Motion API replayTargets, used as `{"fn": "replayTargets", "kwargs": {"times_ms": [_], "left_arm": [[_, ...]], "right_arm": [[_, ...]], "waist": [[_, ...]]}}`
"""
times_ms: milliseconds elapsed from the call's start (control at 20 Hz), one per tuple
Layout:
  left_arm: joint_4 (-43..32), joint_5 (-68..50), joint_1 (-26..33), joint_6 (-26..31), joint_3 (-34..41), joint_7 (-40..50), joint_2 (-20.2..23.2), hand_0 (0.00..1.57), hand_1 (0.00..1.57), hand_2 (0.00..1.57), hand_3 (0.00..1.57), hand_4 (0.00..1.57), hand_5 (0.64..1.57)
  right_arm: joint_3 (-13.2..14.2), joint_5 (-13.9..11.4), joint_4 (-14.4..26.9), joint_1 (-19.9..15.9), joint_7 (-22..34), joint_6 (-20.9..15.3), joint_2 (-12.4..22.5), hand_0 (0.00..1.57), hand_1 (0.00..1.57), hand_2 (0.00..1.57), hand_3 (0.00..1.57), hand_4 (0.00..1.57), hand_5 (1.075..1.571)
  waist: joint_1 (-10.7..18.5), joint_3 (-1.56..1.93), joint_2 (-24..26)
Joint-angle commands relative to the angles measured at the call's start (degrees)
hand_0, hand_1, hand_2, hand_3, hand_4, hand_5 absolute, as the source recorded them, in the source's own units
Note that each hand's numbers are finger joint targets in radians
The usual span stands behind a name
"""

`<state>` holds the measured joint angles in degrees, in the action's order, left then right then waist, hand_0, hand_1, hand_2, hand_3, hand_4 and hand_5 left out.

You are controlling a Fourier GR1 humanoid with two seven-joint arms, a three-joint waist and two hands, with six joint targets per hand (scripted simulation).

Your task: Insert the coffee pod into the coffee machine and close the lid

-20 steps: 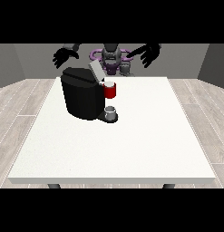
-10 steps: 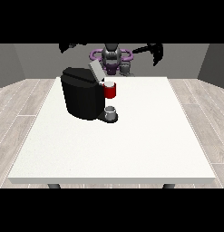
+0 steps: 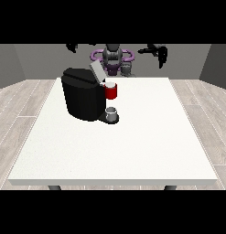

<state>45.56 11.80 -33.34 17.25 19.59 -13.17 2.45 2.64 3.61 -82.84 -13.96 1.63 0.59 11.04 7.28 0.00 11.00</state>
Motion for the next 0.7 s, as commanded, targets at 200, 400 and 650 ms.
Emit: {"fn": "replayTargets", "kwargs": {"times_ms": [200,400,650], "left_arm": [[12.56,-5.86,6.47,0.72,-5.64,4.95,-2.39,0.0,0.0,0.0,0.0,0.2,1.571],[18.46,-6.49,10.25,-0.38,-6.13,5.6,-2.01,0.0,0.0,0.0,0.0,0.0,1.571],[22.99,-9.22,11.8,-1.91,-6.69,7.3,-2.26,0.0,0.0,0.0,0.0,0.0,1.571]], "right_arm": [[1.71,-0.63,6.95,-4.73,-1.7,0.65,-0.34,0.0,0.0,0.0,0.0,0.0,1.571],[2.47,0.55,8.82,-7.01,-2.98,3.2,0.16,0.0,0.0,0.0,0.0,0.0,1.571],[5.42,1.93,14.0,-10.69,-5.09,3.14,0.42,0.0,0.0,0.0,0.0,0.0,1.571]], "waist": [[3.31,0.02,-1.87],[2.29,0.01,-4.83],[2.57,0.01,-8.74]]}}
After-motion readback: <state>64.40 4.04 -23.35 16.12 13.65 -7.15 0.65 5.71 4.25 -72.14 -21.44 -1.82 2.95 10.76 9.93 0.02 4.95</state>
